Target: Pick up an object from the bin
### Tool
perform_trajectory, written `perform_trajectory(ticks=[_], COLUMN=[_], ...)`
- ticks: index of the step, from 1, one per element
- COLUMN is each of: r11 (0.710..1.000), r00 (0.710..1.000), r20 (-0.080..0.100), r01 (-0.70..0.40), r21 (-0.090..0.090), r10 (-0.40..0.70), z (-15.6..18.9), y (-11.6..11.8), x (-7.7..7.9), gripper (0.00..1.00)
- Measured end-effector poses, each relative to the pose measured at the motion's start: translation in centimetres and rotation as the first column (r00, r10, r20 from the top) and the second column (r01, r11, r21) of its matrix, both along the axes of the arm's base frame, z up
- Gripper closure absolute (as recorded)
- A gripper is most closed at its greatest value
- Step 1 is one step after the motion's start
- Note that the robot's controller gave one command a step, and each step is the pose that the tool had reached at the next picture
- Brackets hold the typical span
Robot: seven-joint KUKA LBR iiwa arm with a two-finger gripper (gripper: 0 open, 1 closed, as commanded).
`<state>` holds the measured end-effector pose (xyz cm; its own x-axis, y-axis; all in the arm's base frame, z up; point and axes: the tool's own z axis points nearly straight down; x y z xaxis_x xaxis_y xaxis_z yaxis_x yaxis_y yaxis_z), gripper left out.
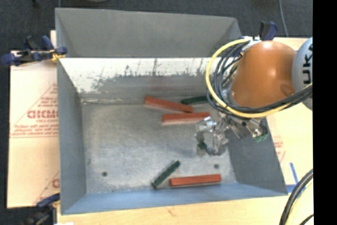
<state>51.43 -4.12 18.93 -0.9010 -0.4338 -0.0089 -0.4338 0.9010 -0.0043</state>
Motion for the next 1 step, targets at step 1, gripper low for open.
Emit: perform_trajectory(ticks=[1], r11=[1.0], r00=[1.0], r20=[-0.001], r01=[0.004], r21=[-0.001], r10=[-0.004], z=[5.95], y=[0.25], x=[-1.99], gripper=[1.0])
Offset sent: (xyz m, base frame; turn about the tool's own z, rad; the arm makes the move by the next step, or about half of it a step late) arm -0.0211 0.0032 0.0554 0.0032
